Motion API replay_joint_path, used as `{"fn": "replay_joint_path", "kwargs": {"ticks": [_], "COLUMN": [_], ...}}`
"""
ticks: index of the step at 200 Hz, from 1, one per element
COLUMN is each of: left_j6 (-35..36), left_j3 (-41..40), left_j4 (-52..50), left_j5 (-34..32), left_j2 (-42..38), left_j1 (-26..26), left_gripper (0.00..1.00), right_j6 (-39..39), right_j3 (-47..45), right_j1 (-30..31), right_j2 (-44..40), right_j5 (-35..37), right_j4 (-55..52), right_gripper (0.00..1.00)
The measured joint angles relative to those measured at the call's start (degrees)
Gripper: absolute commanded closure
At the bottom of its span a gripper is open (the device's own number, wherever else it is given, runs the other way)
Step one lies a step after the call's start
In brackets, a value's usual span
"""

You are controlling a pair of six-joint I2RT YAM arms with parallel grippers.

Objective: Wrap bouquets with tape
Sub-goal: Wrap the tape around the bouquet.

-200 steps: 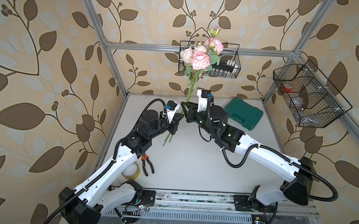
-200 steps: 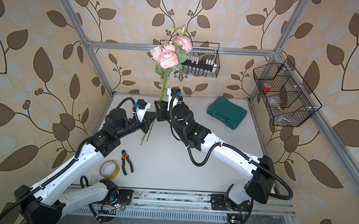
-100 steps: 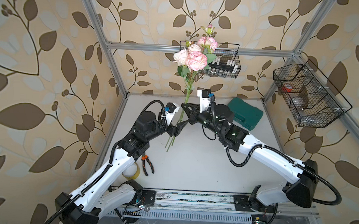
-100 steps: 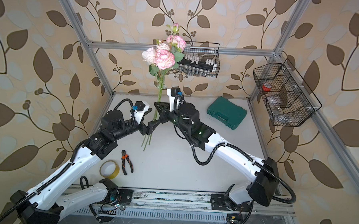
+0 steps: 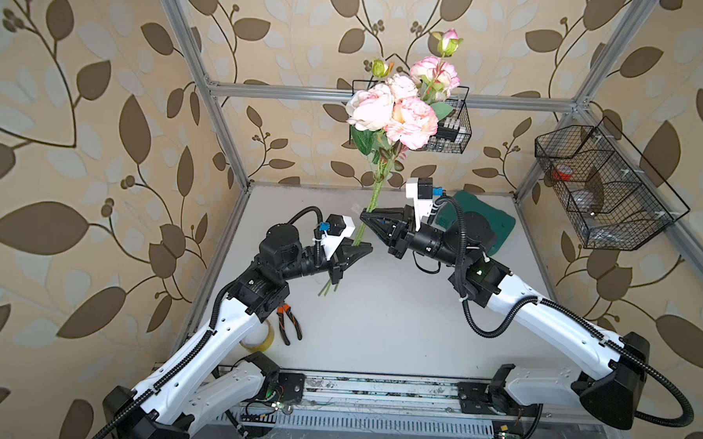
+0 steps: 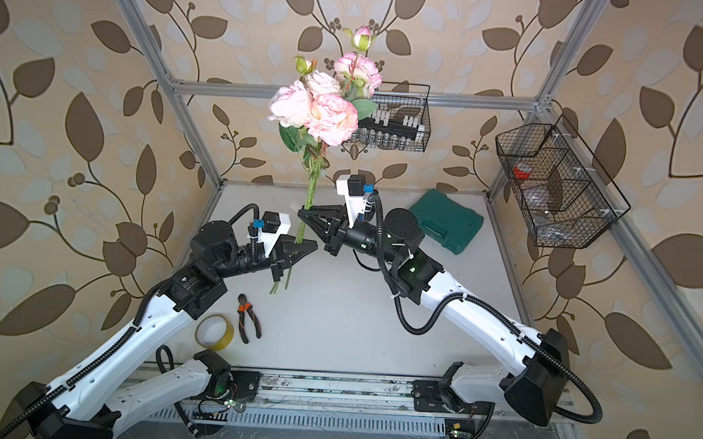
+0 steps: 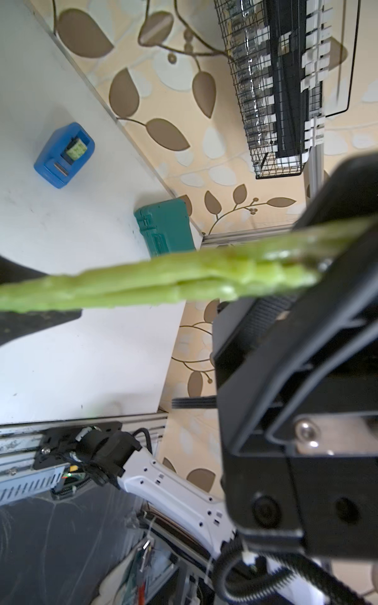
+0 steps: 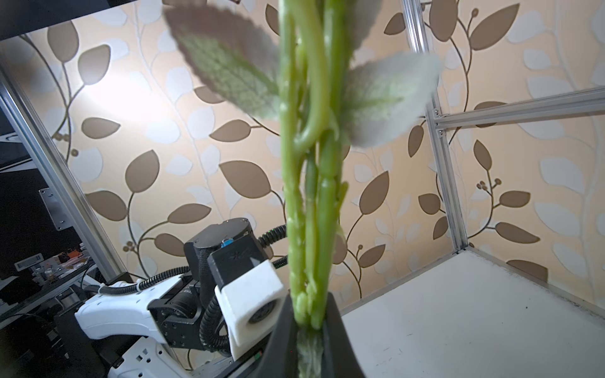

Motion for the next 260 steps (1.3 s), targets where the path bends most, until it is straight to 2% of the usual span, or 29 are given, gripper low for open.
{"fn": "replay_joint_path", "kwargs": {"ticks": [14, 44, 73, 98, 108, 129, 152, 162, 168, 181, 190, 196, 217, 234, 260], "left_j6": [0.44, 2.45, 3.50, 3.80, 3.98, 4.66, 5.40, 5.53, 5.51, 5.66, 5.73, 5.29, 4.59, 4.04, 2.14], "left_j3": [0.02, 0.33, 0.33, 0.33, 0.33, 0.33, 0.33, 0.33, 0.33, 0.33, 0.33, 0.33, 0.33, 0.35, 0.35], "left_j4": [-0.11, -2.10, -3.08, -3.50, -3.50, -3.48, -3.43, -3.37, -3.26, -2.86, -1.97, -1.42, -0.28, -0.37, -0.26], "left_j5": [-0.98, -6.23, -16.00, -24.90, -27.26, -31.41, -34.64, -35.47, -35.67, -35.67, -35.39, -35.32, -32.50, -26.08, -16.26], "left_j2": [0.04, 1.79, 3.87, 4.57, 4.74, 4.96, 5.25, 5.27, 5.31, 5.29, 5.20, 5.03, 3.06, 1.03, -1.03], "left_j1": [0.00, -0.04, -0.72, -1.55, -1.66, -2.01, -2.34, -2.36, -2.38, -2.36, -2.40, -2.40, -2.27, -1.84, -1.84], "left_gripper": [1.00, 1.00, 1.00, 1.00, 1.00, 1.00, 1.00, 1.00, 1.00, 0.66, 0.57, 0.54, 0.54, 0.64, 0.65], "right_j6": [-0.59, -0.59, -0.79, -0.46, -0.13, 0.79, 1.88, 3.02, 3.30, 3.15, 3.10, 3.08, 2.69, 2.45, 1.53], "right_j3": [-0.02, 1.57, 5.81, 8.92, 10.10, 12.48, 15.45, 16.46, 17.00, 17.35, 17.31, 17.18, 12.90, 8.63, 3.76], "right_j1": [1.53, 3.52, 3.85, 3.96, 4.00, 4.00, 4.11, 4.17, 4.24, 4.31, 4.04, 3.82, 1.49, -1.53, -4.57], "right_j2": [-0.46, 0.55, 5.18, 9.44, 10.78, 13.33, 15.72, 16.41, 16.76, 16.87, 16.79, 16.72, 14.08, 10.69, 4.79], "right_j5": [5.16, 17.44, 27.89, 31.89, 32.70, 33.51, 33.31, 33.11, 32.76, 32.02, 31.15, 30.34, 23.93, 16.04, 4.72], "right_j4": [-1.27, -5.03, -7.74, -8.79, -9.09, -9.99, -11.45, -11.69, -11.85, -11.78, -11.85, -11.89, -10.75, -9.29, -5.86], "right_gripper": [0.74, 0.75, 0.75, 0.73, 0.71, 0.72, 0.85, 1.00, 1.00, 1.00, 1.00, 1.00, 1.00, 1.00, 1.00]}}
